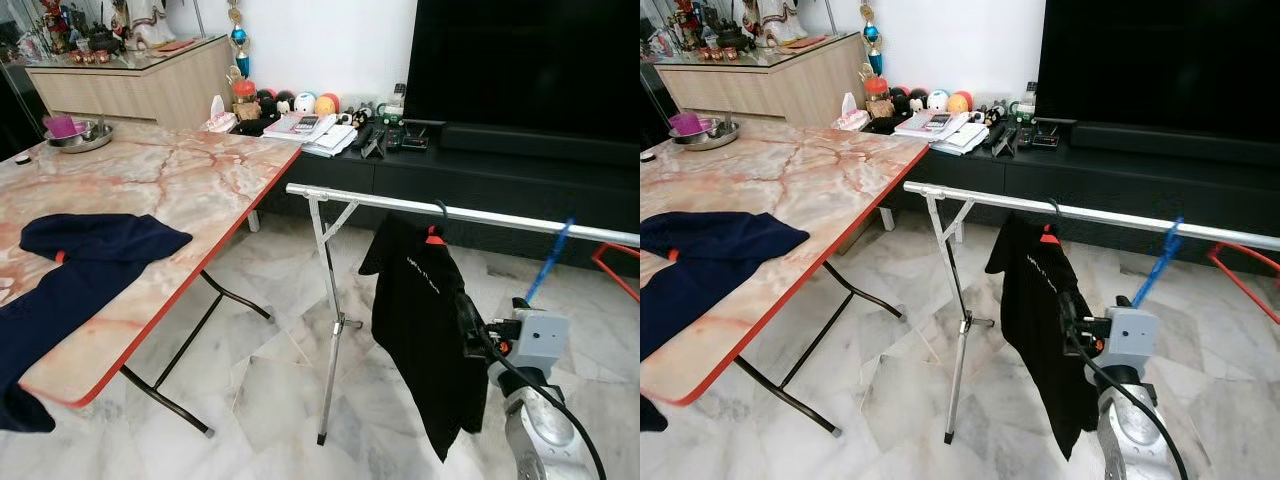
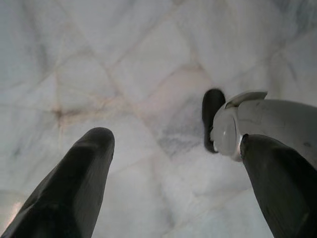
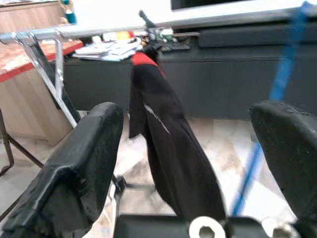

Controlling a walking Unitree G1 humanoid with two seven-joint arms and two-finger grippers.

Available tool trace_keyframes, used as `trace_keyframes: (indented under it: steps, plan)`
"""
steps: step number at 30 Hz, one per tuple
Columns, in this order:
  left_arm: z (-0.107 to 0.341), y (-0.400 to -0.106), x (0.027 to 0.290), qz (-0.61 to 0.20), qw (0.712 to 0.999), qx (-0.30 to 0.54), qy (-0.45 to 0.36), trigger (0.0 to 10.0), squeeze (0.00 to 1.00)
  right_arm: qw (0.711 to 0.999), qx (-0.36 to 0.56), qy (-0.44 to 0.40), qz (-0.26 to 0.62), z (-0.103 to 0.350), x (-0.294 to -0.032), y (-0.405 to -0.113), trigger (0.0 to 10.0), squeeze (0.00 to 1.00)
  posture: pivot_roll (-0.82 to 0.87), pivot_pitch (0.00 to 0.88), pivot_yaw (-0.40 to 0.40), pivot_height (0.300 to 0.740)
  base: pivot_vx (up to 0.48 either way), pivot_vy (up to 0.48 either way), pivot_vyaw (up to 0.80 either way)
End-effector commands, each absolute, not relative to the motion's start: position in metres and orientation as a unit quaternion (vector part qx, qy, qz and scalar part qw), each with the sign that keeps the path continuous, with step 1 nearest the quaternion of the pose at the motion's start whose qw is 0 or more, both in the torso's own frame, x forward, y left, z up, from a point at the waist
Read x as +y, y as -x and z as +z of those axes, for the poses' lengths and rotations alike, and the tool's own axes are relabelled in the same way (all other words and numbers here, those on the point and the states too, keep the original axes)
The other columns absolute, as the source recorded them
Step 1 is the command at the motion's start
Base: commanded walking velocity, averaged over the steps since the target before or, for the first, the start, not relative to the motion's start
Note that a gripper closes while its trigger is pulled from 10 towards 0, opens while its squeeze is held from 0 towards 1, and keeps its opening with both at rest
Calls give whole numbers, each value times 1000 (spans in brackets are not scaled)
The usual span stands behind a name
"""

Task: Hang hanger

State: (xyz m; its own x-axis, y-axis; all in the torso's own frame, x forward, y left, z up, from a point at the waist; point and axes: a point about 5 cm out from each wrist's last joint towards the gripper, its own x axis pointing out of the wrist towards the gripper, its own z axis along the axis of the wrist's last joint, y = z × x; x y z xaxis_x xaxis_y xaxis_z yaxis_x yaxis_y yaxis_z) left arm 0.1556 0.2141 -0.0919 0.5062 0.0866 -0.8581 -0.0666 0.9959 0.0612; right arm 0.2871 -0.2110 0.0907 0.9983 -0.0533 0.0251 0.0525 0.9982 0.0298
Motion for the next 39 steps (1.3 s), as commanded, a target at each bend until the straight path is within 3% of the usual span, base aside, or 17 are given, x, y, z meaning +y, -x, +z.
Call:
trace_keyframes:
  steps: [1,14,26,31,39]
  plan:
    - [-93,-152,216,44,864,501,-17,10000,0,999,-13,-14,-30,91,-212,-287,10000,0,-35,0,43,740,0,0,0]
    - [-94,-152,213,45,866,498,-7,10000,0,999,15,-27,-40,80,-216,-282,10000,0,-39,0,33,740,0,0,0]
    - [-94,-151,212,34,866,499,-16,10000,0,999,28,-21,-31,77,-212,-283,10000,0,-41,0,32,740,0,0,-769]
    - [-94,-152,212,26,865,501,-33,10000,0,999,30,-18,-29,77,-212,-283,10000,0,-43,0,31,740,0,-480,-776]
    - [-94,-151,210,27,864,502,-27,10000,0,999,32,-17,-31,77,-213,-283,10000,0,-46,0,31,740,0,0,-775]
